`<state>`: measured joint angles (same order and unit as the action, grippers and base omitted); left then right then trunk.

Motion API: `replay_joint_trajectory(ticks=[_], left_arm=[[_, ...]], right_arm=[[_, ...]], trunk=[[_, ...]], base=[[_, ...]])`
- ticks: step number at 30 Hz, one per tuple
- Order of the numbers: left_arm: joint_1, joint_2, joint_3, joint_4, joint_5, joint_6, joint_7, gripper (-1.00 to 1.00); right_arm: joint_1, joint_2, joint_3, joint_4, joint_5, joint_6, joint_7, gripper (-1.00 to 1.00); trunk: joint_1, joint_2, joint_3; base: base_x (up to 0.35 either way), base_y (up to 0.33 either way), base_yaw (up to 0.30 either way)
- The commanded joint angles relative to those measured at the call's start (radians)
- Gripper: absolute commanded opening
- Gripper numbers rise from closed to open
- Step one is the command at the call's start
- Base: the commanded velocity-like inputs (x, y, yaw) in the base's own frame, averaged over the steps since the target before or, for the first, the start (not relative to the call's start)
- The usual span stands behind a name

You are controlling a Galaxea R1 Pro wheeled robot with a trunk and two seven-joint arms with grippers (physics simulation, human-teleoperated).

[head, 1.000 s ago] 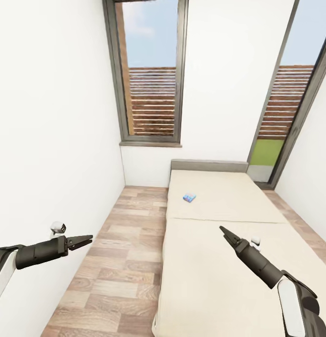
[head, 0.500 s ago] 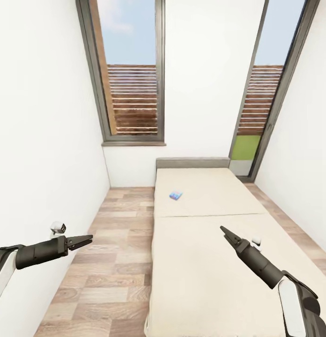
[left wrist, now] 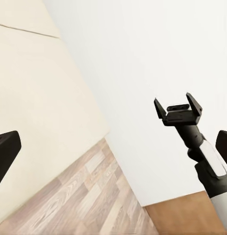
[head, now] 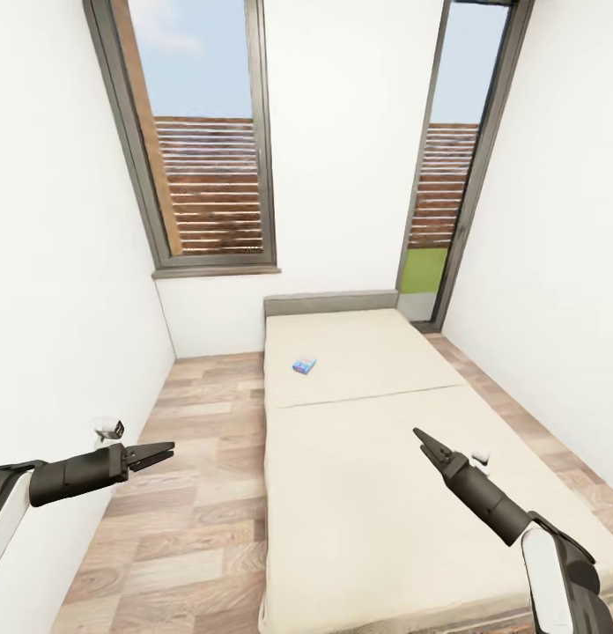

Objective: Put all the toys in the child's room - the three board games (two on the bed and one on the table), the two jigsaw puzzles on the table, and the tennis ball on the table - inside the toy box on the table in the child's room.

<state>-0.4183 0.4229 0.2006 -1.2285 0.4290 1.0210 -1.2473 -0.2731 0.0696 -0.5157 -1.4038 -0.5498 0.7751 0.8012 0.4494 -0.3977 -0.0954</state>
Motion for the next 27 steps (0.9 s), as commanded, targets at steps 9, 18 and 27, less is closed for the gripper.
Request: replay_joint_trajectory(ticks=[9, 18, 27], left_arm=[[0.000, 0.000, 0.001, 0.000, 0.002, 0.007, -0.001, 1.00], [0.000, 0.001, 0.001, 0.000, 0.002, 0.007, -0.001, 1.00], [0.000, 0.001, 0.000, 0.000, 0.002, 0.007, -0.001, 1.00]], right_arm=[[-0.001, 0.001, -0.003, 0.008, -0.001, 0.006, 0.003, 1.00], [-0.001, 0.001, -0.003, 0.009, -0.001, 0.006, 0.003, 1.00], [-0.001, 0.001, -0.003, 0.009, -0.001, 0.006, 0.003, 1.00]], trunk=[[0.001, -0.002, -0.006], [0.001, -0.002, -0.006], [0.001, -0.002, -0.006]], base=[[0.000, 0.002, -0.264], [0.000, 0.000, -0.272], [0.000, 0.035, -0.273]])
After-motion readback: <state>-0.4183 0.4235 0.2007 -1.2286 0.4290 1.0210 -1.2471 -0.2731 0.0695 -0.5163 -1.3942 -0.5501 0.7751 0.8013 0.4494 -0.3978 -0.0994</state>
